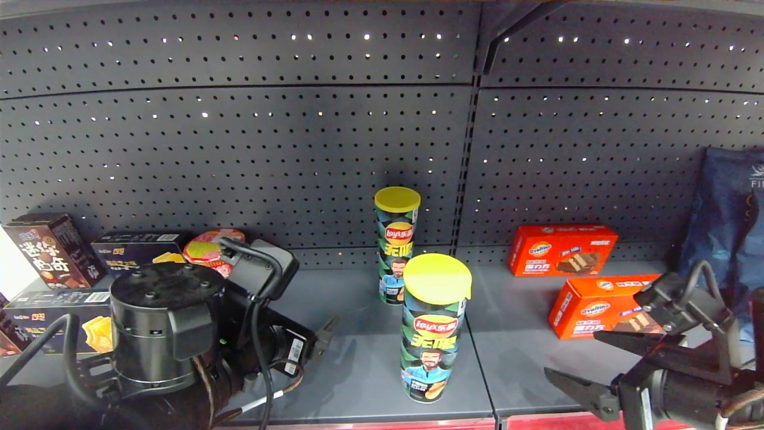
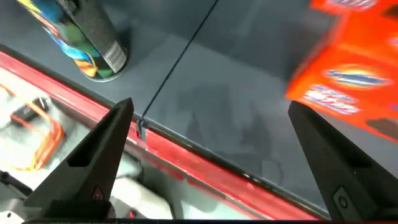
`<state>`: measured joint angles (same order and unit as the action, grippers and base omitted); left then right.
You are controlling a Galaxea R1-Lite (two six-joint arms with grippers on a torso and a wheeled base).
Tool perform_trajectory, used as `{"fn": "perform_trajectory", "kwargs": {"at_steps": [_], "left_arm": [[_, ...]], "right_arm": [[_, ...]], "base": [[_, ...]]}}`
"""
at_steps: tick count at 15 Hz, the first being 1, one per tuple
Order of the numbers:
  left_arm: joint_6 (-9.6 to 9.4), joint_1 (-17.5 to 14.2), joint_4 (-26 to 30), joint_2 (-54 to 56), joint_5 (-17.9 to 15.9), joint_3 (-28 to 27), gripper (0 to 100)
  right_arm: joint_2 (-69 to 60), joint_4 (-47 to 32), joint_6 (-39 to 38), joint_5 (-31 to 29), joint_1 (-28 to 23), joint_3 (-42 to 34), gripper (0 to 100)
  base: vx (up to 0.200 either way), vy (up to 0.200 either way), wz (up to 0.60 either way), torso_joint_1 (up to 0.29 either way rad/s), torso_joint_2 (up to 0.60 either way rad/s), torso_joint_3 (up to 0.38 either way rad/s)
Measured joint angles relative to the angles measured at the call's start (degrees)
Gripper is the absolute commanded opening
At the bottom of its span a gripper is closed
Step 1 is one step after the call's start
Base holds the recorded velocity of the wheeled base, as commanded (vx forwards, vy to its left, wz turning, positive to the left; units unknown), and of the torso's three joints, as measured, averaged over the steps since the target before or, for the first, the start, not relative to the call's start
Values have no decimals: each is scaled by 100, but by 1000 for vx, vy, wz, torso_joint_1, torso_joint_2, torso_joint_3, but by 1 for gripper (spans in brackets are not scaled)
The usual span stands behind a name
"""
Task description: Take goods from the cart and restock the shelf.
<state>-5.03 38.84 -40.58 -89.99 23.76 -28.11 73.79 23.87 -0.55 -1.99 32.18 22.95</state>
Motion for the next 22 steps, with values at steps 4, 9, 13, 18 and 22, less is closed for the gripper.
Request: {"fn": "perform_trajectory", "kwargs": {"at_steps": [4,9,13,18,22], "left_arm": [[-7,-17,-4,-157,2,74,100],[-16,-91,-17,-321,-6,188,100],[-22,-105,-33,-436,-11,133,100],[-22,-105,-35,-511,-6,116,100],[-24,-105,-35,-516,-6,122,100]], "right_arm": [[898,71,6,-17,152,577,100],[1819,286,-5,-123,684,1185,100],[2133,290,-5,-121,792,1312,100],[2392,328,-5,-112,792,1525,100],[2511,372,0,-113,834,1587,100]], "base": [[0,0,0,0,0,0],[0,0,0,0,0,0],[0,0,0,0,0,0],[0,0,0,0,0,0],[0,0,0,0,0,0]]}}
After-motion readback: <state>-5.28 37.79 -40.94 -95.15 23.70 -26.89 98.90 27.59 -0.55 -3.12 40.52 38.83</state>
